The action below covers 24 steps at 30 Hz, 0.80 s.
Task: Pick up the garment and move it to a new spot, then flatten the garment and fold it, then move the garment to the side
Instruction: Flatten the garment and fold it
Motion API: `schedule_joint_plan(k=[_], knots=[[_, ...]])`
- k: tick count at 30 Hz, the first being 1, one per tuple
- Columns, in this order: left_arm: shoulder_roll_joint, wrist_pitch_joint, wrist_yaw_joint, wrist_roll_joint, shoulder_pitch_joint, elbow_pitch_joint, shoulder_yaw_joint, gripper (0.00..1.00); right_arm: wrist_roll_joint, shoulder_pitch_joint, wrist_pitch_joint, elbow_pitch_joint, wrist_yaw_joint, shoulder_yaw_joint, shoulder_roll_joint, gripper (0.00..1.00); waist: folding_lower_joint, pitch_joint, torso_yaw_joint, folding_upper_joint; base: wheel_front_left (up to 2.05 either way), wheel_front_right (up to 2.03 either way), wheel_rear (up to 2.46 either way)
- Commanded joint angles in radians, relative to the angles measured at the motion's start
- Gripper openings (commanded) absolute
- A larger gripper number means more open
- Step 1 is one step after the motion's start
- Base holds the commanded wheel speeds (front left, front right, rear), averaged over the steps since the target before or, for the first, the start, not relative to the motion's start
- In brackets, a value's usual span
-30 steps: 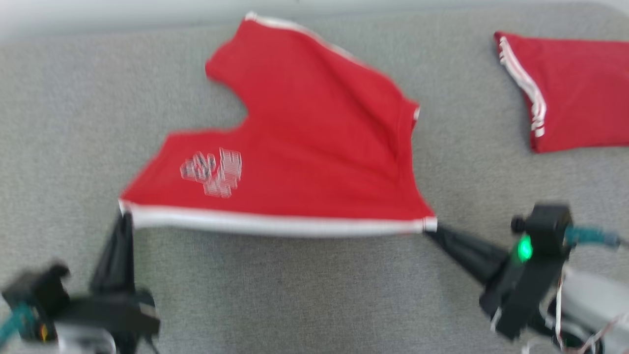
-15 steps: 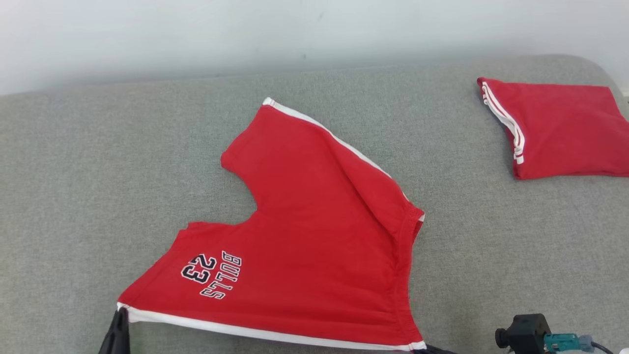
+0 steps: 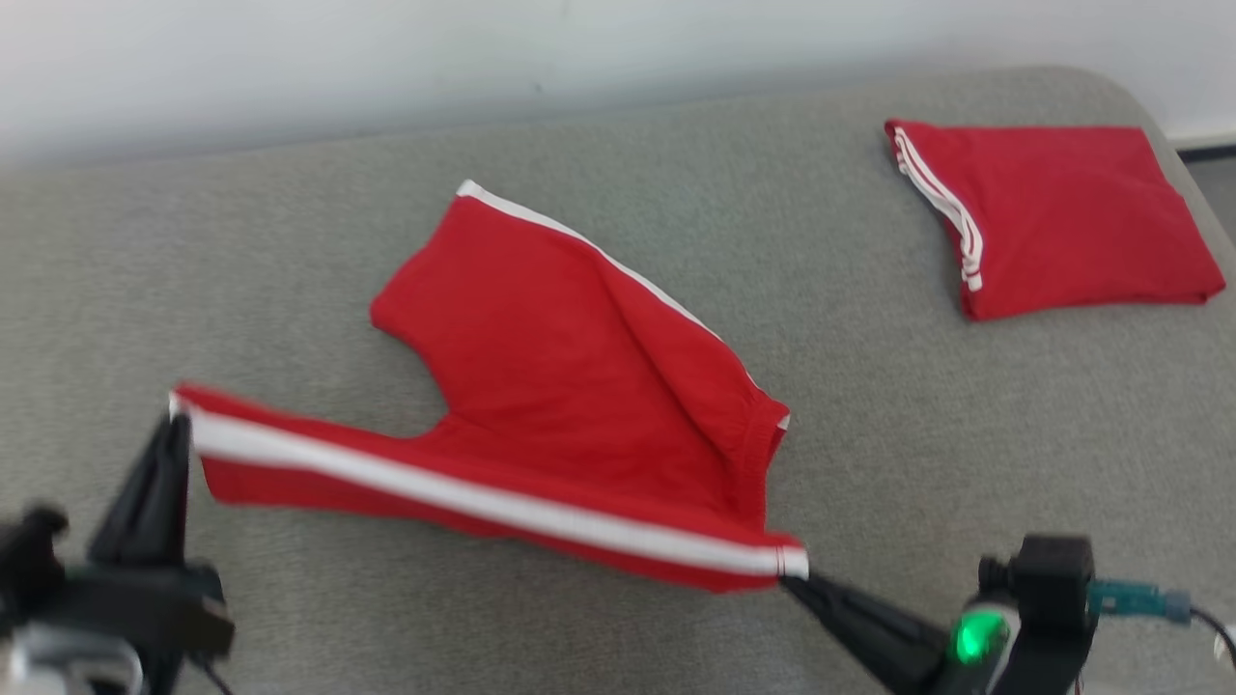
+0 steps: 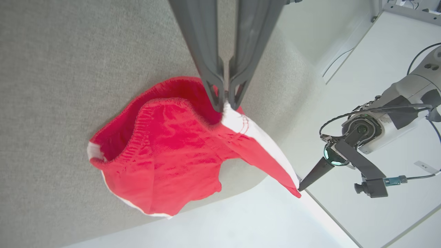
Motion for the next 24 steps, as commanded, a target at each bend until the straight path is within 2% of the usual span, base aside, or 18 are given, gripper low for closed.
schedule_joint_plan(k=[1,9,15,24], knots=[[0.012,0.009,-0.001,0.011,-0.028,0.0,-0.001,0.0,0.0,-0.015,-0.004,0.0,-0.002,-0.011,0.007,0.0,0.0,0.037,-0.033,0.0,0.0,0.0,0.0],[0.102,0.177,-0.025,0.05,-0.345,0.063,-0.092,0.0,-0.011,-0.107,-0.004,0.018,-0.002,-0.098,0.108,0.0,0.0,0.16,-0.108,0.0,0.0,0.0,0.0],[0.131,0.256,-0.032,0.079,-0.547,0.177,-0.181,0.0,-0.027,-0.164,-0.004,0.066,-0.002,-0.14,0.173,0.0,0.0,0.237,-0.153,0.0,0.0,0.0,0.0],[0.156,0.306,-0.033,0.081,-0.783,0.334,-0.371,0.0,-0.077,-0.203,-0.004,0.122,-0.002,-0.179,0.249,0.0,0.0,0.3,-0.207,0.0,0.0,0.0,0.0]])
